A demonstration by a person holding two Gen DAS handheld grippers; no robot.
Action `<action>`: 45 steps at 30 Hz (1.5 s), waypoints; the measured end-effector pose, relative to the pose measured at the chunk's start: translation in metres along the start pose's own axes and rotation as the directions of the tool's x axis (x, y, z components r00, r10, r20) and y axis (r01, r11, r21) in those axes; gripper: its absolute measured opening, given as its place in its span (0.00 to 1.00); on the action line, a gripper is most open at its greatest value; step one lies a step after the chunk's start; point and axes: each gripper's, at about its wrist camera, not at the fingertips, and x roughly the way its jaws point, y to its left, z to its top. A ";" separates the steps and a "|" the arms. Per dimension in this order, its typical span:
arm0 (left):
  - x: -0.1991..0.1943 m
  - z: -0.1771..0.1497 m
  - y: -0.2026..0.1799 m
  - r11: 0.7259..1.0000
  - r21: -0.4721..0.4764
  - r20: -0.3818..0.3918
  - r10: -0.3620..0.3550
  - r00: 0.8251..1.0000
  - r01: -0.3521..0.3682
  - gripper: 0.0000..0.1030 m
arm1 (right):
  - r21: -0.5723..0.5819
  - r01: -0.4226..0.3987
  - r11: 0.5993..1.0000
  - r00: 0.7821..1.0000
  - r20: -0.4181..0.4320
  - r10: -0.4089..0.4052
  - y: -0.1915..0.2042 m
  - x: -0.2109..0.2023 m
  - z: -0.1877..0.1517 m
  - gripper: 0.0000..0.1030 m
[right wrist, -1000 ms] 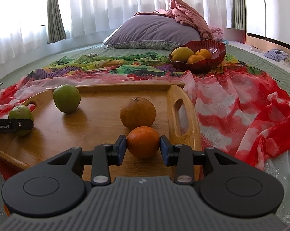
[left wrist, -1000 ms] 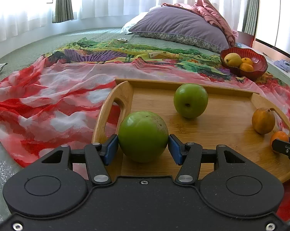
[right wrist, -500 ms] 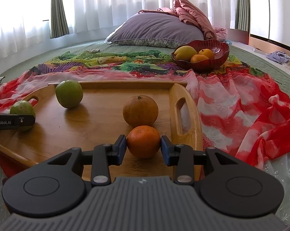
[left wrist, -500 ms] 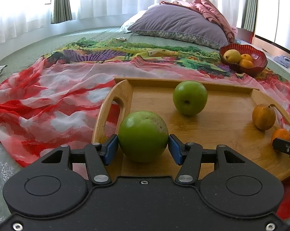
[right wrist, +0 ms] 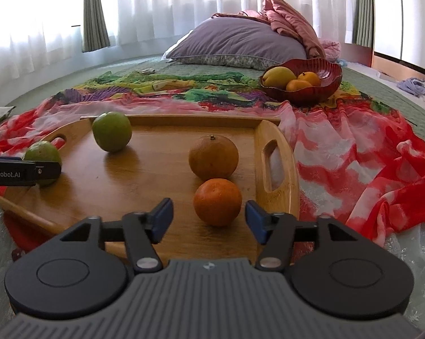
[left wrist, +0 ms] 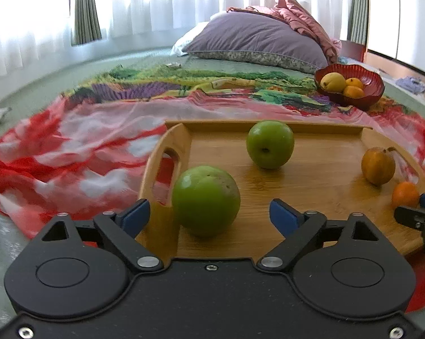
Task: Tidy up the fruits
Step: 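Open both grippers to release the pomelo and orange on the tray, then withdraw both grippers and reach toward the small tangerines beside the tray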
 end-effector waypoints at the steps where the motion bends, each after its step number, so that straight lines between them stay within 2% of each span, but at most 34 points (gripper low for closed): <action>1: -0.001 -0.001 -0.001 1.000 0.010 -0.003 0.006 1.000 -0.005 0.89 | -0.008 -0.001 1.000 1.000 0.003 0.001 0.001 -0.002 -0.001 0.75; 5: -0.009 -0.005 0.001 1.000 0.016 -0.008 -0.003 1.000 0.004 0.90 | -0.027 -0.010 1.000 1.000 0.016 0.010 0.002 -0.011 -0.004 0.83; 8: -0.019 -0.008 0.002 1.000 0.017 0.004 -0.014 1.000 0.014 0.96 | -0.033 -0.024 0.999 0.999 0.027 0.025 0.002 -0.019 -0.006 0.87; 17: -0.056 -0.022 -0.004 0.998 0.024 0.039 -0.053 0.998 0.053 1.00 | -0.064 -0.047 0.997 0.997 0.059 0.051 0.003 -0.046 -0.017 0.95; 27: -0.088 -0.039 -0.015 0.993 0.017 0.042 -0.114 0.993 0.113 1.00 | -0.103 -0.039 0.994 0.995 0.089 0.048 0.003 -0.072 -0.031 0.98; 40: -0.104 -0.062 -0.030 0.993 0.039 0.026 -0.114 0.993 0.113 1.00 | -0.103 -0.019 0.995 0.996 0.081 0.027 -0.003 -0.084 -0.051 1.00; 45: -0.106 -0.070 -0.036 0.989 0.060 0.011 -0.136 0.991 0.135 1.00 | -0.111 -0.013 0.994 0.997 0.076 0.022 -0.007 -0.084 -0.058 1.00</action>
